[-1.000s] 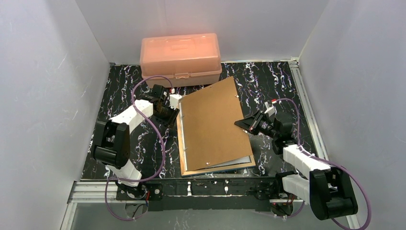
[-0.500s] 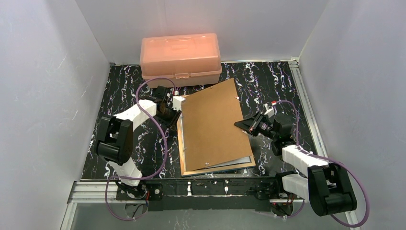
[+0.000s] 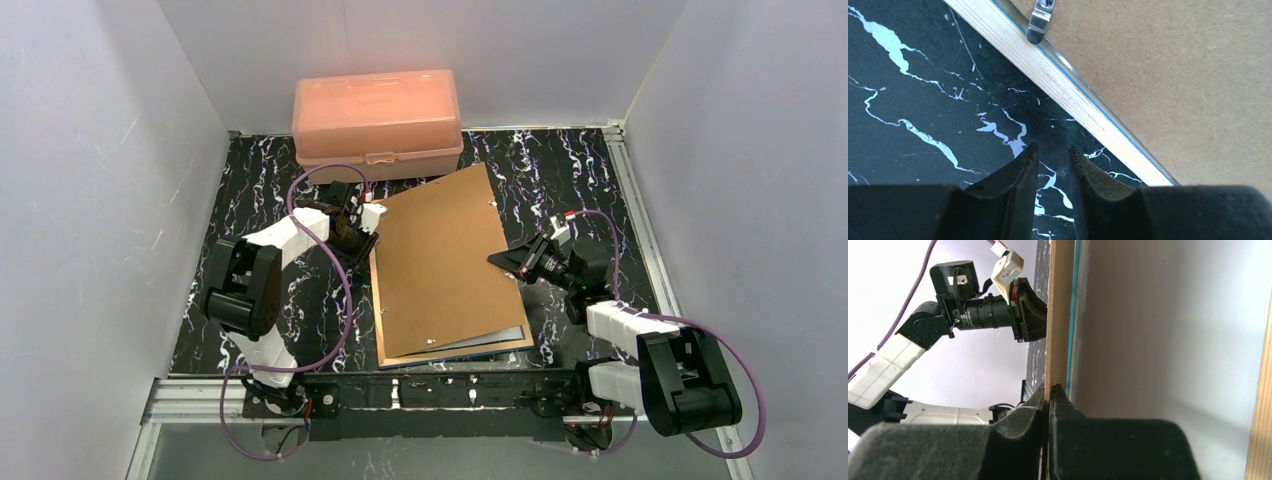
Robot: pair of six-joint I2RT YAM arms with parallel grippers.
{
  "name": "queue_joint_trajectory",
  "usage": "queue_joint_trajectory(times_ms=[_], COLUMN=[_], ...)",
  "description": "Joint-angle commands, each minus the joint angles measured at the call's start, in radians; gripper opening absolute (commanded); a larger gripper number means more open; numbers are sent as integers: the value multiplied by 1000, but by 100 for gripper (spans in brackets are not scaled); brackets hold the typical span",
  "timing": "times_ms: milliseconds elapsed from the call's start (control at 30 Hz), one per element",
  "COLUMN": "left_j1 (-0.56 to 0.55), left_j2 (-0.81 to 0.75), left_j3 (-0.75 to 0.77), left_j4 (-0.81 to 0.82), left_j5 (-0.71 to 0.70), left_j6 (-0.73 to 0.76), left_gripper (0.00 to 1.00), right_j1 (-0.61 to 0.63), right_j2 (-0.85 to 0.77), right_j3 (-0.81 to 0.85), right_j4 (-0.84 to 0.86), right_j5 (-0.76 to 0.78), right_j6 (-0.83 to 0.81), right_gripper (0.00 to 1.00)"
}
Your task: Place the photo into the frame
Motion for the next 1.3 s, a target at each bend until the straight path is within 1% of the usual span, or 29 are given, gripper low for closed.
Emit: queue_joint_trajectory(times_ms=[0, 100, 233, 400, 833, 1267], left_j1=[7, 8, 9, 9, 7, -2], left_j2=[-68, -79, -59, -42, -28, -7], left_j3=[22, 17, 6, 7, 13, 14], left_j4=[-51, -60, -47, -38, -33, -20], left_j5=[-19, -20, -20, -16, -1, 6], left_j6=[10, 19, 8, -4, -22, -33], left_gripper=[26, 26, 27, 27, 26, 26], right_j1=[-2, -1, -1, -5, -36, -37], right_j2=[-30, -21, 14, 33, 23, 88], right_j3=[5, 8, 4, 7, 5, -18], right_j4=[148, 148, 178, 178, 196, 267], right_j5=[-61, -65, -79, -89, -66, -79], right_j6=[41, 30, 33, 16, 25, 36], right_gripper=[1, 1, 1, 1, 1, 1])
